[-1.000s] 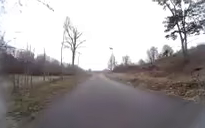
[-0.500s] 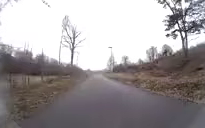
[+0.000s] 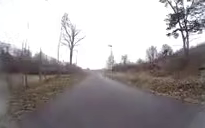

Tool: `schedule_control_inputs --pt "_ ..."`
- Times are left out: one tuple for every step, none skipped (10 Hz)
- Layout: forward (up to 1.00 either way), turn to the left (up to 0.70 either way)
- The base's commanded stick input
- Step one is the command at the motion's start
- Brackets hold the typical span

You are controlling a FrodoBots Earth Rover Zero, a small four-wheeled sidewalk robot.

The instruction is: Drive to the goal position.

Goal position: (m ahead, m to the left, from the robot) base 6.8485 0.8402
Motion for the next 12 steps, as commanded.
schedule_control_inputs --pt "0.85 0.0" --pt "0.85 0.0" --pt "0.85 0.0" --pt "0.85 0.0" --pt "0.85 0.0" --pt "0.85 0.0" --pt "0.85 0.0" --pt "0.85 0.0" --pt "0.85 0.0" --pt "0.85 0.0" --pt "0.85 0.0" --pt "0.85 0.0"
